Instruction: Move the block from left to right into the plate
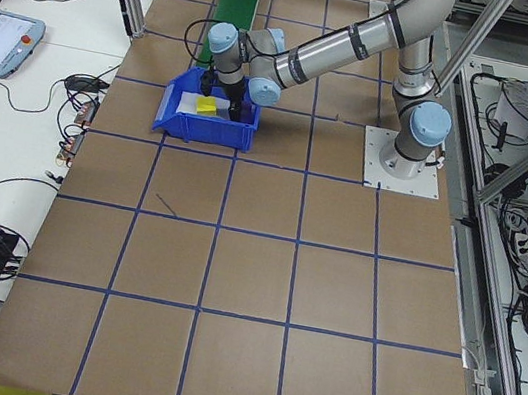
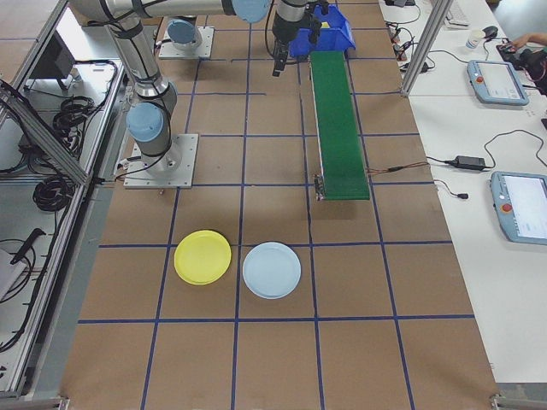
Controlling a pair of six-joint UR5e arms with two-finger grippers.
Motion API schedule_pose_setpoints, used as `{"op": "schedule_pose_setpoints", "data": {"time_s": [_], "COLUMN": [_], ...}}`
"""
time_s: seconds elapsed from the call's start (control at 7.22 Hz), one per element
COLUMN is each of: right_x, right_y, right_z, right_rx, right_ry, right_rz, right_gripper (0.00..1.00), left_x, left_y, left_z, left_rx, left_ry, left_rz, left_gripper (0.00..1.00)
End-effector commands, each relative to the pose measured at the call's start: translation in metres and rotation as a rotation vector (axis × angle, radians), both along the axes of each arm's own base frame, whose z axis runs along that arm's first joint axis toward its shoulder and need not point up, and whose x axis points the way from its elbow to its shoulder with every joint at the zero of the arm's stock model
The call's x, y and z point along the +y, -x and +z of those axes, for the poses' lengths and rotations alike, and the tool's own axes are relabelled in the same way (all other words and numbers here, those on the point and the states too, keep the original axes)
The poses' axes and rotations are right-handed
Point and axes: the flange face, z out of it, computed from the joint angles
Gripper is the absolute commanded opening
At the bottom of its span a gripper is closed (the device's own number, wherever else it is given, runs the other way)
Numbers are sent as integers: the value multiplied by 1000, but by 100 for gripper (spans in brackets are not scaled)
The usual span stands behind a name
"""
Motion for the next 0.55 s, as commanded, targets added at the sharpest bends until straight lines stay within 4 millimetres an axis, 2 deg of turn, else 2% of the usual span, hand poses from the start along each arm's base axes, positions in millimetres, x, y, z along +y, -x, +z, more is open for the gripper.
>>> {"op": "schedule_pose_setpoints", "data": {"time_s": [0.0, 0.14, 0.28, 0.42], "right_x": [1, 4, 4, -4], "right_y": [-4, -4, -6, -6], "right_z": [4, 9, 17, 16], "right_rx": [14, 31, 32, 56], "right_ry": [3, 10, 33, 47], "right_rz": [-132, -132, -135, -127], "right_gripper": [100, 100, 100, 100], "left_x": [12, 37, 65, 90], "left_y": [8, 37, 71, 109], "left_z": [72, 134, 186, 223], "left_rx": [-19, -30, -36, -38], "left_ry": [92, 139, 152, 153], "left_rz": [-25, -34, -7, 20], "left_gripper": [31, 31, 31, 31]}}
